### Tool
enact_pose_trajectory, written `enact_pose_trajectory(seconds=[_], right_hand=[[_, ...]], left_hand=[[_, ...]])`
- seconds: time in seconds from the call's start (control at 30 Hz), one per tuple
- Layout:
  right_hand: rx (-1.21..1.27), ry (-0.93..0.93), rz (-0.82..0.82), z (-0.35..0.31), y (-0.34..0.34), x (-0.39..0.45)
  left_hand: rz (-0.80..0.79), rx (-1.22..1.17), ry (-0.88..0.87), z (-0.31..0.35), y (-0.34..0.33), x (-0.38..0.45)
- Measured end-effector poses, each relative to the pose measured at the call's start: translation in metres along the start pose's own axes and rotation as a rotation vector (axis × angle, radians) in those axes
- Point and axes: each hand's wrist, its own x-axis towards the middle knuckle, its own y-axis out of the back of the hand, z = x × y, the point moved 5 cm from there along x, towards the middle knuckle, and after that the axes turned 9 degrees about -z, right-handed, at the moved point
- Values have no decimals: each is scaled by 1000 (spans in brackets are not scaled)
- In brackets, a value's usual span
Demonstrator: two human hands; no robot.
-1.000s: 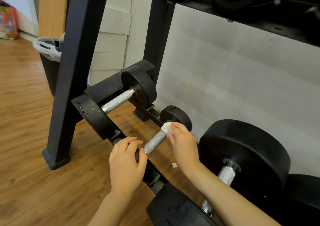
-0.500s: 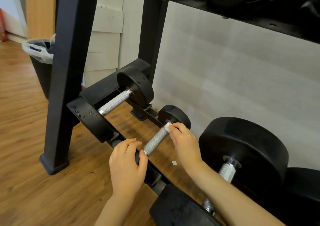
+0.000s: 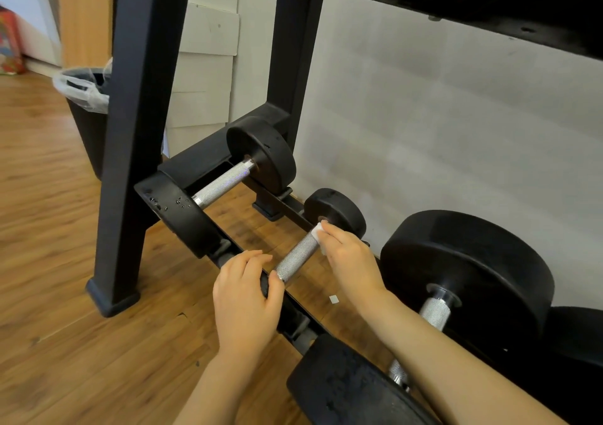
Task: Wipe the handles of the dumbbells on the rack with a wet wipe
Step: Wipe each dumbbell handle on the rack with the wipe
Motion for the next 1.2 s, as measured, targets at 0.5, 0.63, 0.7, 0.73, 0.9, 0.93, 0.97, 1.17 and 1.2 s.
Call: enact_pose_trajectory(seconds=[0.5, 0.63, 0.7, 0.73, 0.9, 0.93, 0.97, 1.17, 1.2], right_hand=[[73, 46, 58, -7, 6, -3], [131, 57, 33, 1, 7, 1], [184, -10, 69, 5, 12, 2], [201, -23, 70, 4, 13, 2], [98, 127, -35, -10, 9, -2], [59, 131, -25, -7, 9, -1], [56, 97, -2, -2, 10, 1], [41, 128, 9, -14, 8, 1], [28, 146, -16, -15, 7, 0]], left_hand=[[-34, 39, 11, -1, -1, -1], [-32, 27, 19, -3, -2, -1], [-31, 29, 13, -3, -2, -1], [-26, 29, 11, -3, -2, 0], [-12, 16, 11, -3, -1, -1], [-12, 15, 10, -4, -1, -1], [-12, 14, 9, -4, -1, -1], [-10, 16, 5, -5, -2, 0], [-10, 15, 7, -5, -3, 0]])
